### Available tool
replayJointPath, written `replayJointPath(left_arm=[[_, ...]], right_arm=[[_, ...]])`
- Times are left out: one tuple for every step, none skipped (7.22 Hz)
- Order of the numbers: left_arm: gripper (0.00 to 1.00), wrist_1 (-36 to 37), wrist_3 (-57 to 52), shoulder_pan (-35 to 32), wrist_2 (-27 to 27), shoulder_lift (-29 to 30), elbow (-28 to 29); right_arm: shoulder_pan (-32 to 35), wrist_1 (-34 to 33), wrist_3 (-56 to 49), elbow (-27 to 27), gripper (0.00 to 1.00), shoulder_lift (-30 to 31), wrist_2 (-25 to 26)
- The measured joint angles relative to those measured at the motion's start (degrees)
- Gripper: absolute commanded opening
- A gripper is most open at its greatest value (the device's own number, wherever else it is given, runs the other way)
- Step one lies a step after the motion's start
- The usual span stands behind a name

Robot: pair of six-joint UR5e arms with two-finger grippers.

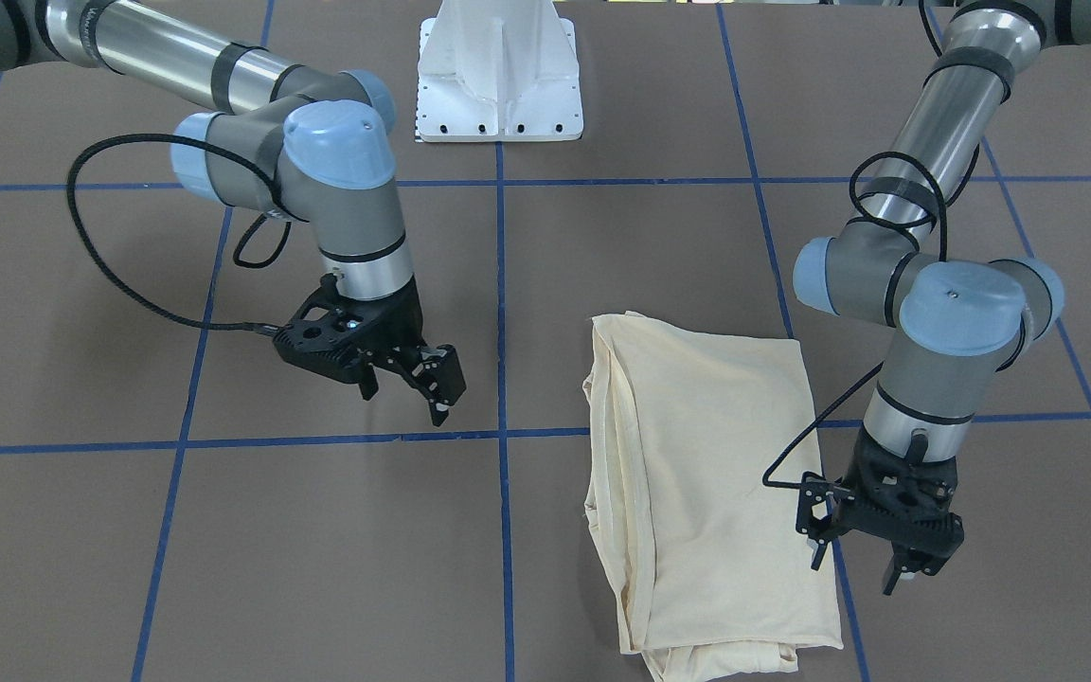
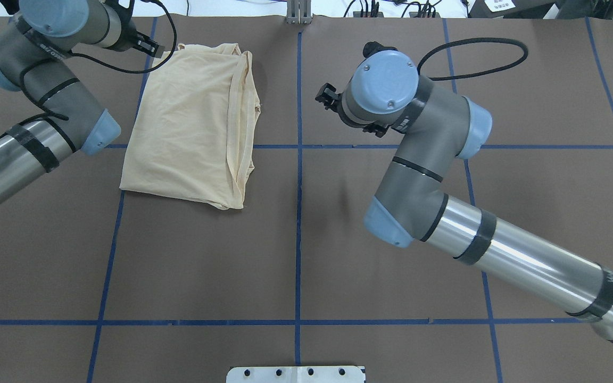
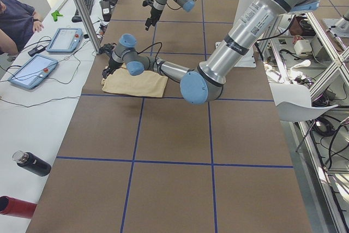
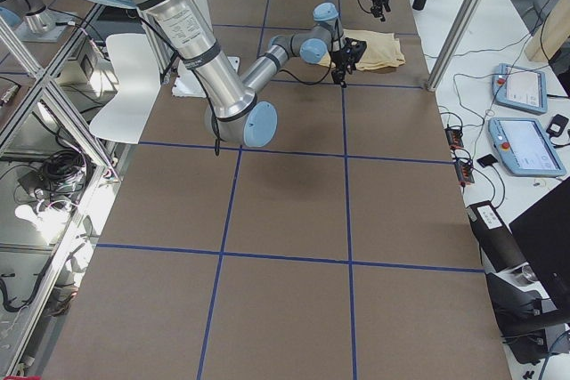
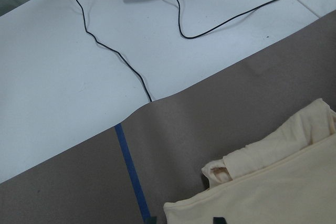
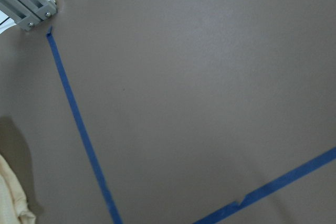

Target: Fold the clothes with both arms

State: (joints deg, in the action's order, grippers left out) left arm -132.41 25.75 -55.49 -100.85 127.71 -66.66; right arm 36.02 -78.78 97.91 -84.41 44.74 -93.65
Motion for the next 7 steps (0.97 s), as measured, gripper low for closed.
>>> replayJointPath(left_arm=[[1.0, -0.1, 0.0, -0.1, -0.4, -1.6, -2.2], [1.0, -0.2, 0.2, -0.1, -0.5, -2.7, -3.8], [1.0, -0.1, 0.4, -0.1, -0.6, -3.4, -5.0], [1.0, -0.1, 0.6, -0.1, -0.6, -4.0, -5.9], [1.0, -0.1, 0.6, -0.1, -0.6, -4.4, -6.3], [1.0, -0.1, 0.6, -0.1, -0.5, -4.6, -6.4], [1.0, -0.1, 0.6, -0.1, -0.6, -4.6, -6.4]], right_arm=[[-2.4, -1.2, 5.0, 5.1, 0.71, -5.5, 1.7], [-4.8, -1.6, 8.9, 11.3, 0.62, -11.0, 3.9], [-6.9, -1.6, 11.2, 15.9, 0.55, -14.7, 5.8], [-8.7, -1.3, 12.1, 18.8, 0.55, -16.9, 7.1], [-10.0, 0.1, 12.4, 21.6, 0.54, -18.2, 8.0], [-10.9, 2.3, 12.4, 24.3, 0.54, -19.1, 8.9], [-11.5, 3.7, 12.5, 26.0, 0.54, -19.4, 10.0]])
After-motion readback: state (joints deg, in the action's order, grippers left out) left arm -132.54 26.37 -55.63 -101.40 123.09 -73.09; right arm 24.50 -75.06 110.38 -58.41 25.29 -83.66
